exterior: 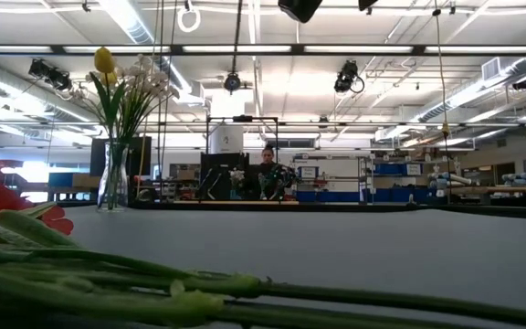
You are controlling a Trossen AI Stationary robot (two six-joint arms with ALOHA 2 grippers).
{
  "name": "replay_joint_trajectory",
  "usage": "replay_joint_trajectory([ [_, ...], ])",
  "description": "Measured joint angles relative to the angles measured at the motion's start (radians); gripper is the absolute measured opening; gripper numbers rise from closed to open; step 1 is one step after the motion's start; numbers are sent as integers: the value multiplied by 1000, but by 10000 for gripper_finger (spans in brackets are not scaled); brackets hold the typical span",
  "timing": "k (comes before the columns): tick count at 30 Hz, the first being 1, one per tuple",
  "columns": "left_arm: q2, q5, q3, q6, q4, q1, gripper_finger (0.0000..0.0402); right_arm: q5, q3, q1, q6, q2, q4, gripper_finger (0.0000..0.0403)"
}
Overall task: Sort flowers into vase by color
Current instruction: Put the black flowers into the yellow vase
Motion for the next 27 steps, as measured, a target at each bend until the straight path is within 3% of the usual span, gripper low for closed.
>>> replay_joint_trajectory([
  [8,14,-103,-1,3,20,0,122,-35,0,0,-18,0,10,32],
  [13,12,-95,-1,5,18,0,60,-36,1,0,-62,0,-3,46],
  [16,12,-62,-1,6,6,0,15,-36,1,0,-99,0,-33,63],
  [22,9,-49,-2,87,-56,0,8,26,1,-9,-198,0,-45,121],
  [27,-39,-53,-2,101,-148,11,4,135,1,-35,-390,-18,-59,160],
])
